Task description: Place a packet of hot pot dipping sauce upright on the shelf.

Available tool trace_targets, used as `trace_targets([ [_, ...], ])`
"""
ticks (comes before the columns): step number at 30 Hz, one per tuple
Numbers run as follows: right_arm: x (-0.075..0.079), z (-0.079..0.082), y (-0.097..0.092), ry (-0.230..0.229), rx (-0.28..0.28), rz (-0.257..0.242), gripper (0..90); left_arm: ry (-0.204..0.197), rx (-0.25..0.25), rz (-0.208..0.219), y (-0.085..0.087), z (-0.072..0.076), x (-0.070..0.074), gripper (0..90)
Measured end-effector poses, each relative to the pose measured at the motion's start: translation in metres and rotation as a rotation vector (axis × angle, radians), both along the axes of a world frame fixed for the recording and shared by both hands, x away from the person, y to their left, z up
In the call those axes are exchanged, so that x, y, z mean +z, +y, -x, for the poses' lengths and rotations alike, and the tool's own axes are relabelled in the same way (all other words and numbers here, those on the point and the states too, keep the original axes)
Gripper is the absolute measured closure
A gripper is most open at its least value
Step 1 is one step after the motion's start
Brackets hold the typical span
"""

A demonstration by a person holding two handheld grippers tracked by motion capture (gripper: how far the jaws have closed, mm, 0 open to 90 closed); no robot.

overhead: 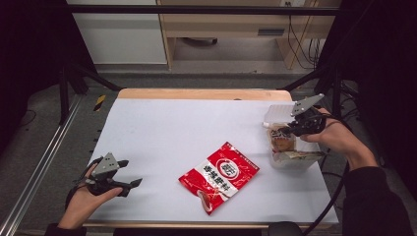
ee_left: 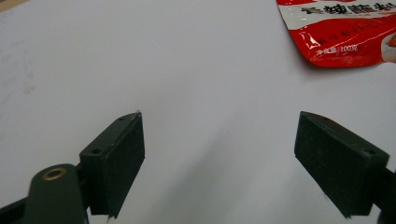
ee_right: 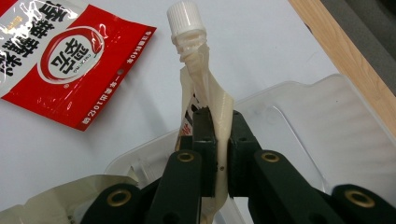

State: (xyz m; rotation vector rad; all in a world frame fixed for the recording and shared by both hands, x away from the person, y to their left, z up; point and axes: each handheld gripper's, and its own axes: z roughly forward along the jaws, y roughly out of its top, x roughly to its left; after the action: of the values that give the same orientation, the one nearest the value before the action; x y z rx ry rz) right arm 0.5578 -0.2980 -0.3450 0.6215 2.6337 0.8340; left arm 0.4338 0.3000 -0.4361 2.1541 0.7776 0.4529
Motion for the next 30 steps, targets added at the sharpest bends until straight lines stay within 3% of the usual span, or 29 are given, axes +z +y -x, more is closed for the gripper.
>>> trace_targets([
  [9, 0.002, 0.004, -0.003, -0.003, -0.019, 0.0, 77.2, 0.001, 0.002, 0.0, 0.0, 0.0, 0.0, 15.9],
  [16, 0.011, 0.011, 0.003, -0.021, -0.06, -0.019, 48.5, 0.001, 0.0, -0.002, -0.001, 0.0, -0.001, 15.9],
  [20, 0.023, 0.02, 0.014, -0.086, -0.072, -0.015, 35.2, 0.004, -0.002, -0.002, -0.001, 0.0, -0.002, 15.9],
  [24, 0.044, 0.035, 0.032, -0.169, -0.08, -0.023, 27.3, 0.005, -0.008, -0.007, -0.003, 0.0, -0.004, 15.9],
  [30, 0.067, 0.062, 0.068, -0.244, -0.109, -0.043, 17.7, 0.004, -0.019, -0.025, -0.009, 0.001, -0.007, 15.8],
])
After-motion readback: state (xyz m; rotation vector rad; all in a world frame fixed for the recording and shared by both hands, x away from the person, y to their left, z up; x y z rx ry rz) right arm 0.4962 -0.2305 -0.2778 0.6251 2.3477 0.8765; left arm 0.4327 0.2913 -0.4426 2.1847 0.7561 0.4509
